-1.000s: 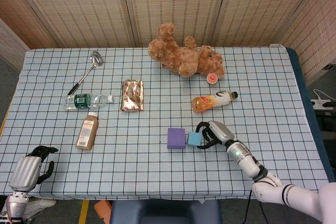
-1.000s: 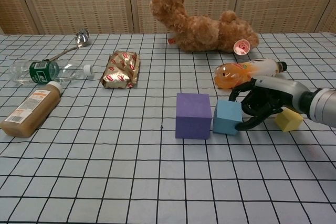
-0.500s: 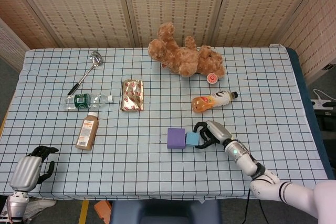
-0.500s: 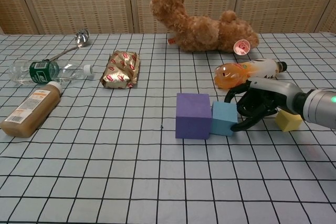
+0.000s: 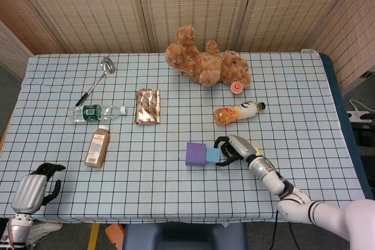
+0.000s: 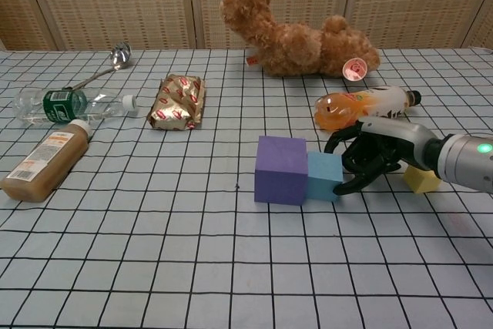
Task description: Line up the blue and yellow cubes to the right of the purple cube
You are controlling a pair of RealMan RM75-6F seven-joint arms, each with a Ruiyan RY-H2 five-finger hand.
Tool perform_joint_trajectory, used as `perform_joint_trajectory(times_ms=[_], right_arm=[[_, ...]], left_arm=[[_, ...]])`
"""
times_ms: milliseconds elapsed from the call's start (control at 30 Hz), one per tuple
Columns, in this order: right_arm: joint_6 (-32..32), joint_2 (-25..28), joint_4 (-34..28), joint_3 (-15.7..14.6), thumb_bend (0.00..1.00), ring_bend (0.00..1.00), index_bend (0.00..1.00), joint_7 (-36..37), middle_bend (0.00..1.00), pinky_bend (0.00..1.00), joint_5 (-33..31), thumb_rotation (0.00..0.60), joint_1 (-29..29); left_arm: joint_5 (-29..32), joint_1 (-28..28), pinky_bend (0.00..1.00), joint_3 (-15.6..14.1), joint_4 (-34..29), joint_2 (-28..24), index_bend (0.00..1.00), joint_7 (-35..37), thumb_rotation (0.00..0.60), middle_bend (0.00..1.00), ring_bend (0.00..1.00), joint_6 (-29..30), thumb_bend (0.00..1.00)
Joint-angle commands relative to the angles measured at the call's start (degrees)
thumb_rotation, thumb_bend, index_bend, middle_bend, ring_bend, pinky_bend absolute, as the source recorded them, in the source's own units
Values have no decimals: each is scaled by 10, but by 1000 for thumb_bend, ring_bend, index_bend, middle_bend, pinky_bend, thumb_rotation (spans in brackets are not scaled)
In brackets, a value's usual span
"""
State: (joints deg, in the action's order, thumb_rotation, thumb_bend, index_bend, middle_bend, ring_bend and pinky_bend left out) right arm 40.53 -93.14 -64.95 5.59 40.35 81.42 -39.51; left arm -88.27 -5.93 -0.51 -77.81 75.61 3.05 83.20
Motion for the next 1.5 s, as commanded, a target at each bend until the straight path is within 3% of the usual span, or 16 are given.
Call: perform_joint_trajectory(times_ms=[33, 467, 767, 900, 1133, 1333, 1500], right_arm=[[1, 0, 2, -2, 10, 894, 583, 3, 810, 1000, 2, 600, -1], [7, 8, 2, -12, 10, 894, 364, 27, 810, 1000, 13, 600, -3], [12, 21, -8, -17, 10, 894, 287, 37, 810, 1000, 18, 600, -3], [12, 36, -27, -11, 10, 894, 288, 25, 810, 1000, 3, 600, 0], [-20, 72, -82, -3, 19, 894, 310, -84, 810, 1000, -60, 600, -2], [-55, 97, -129, 7, 191, 903, 413, -143, 827, 1000, -128, 600, -10], [-68, 100, -142, 13, 289, 905, 463, -153, 829, 1000, -149, 600, -12]], left_arm=[[0, 0, 515, 0, 0, 0, 349, 0, 600, 358, 236, 0, 541], [-1, 0, 515, -1, 0, 0, 349, -1, 600, 358, 236, -1, 541], [-1, -1, 515, -1, 0, 0, 348, -1, 600, 359, 236, -1, 540], [-2, -1, 515, -2, -1, 0, 349, -1, 600, 359, 237, -1, 541], [-3, 0, 515, -3, -3, 0, 349, -3, 600, 359, 240, 0, 541], [-4, 0, 515, -3, -4, -1, 349, -4, 600, 359, 240, 1, 542], [-3, 1, 515, -2, -4, -1, 349, -2, 600, 359, 240, 2, 542]])
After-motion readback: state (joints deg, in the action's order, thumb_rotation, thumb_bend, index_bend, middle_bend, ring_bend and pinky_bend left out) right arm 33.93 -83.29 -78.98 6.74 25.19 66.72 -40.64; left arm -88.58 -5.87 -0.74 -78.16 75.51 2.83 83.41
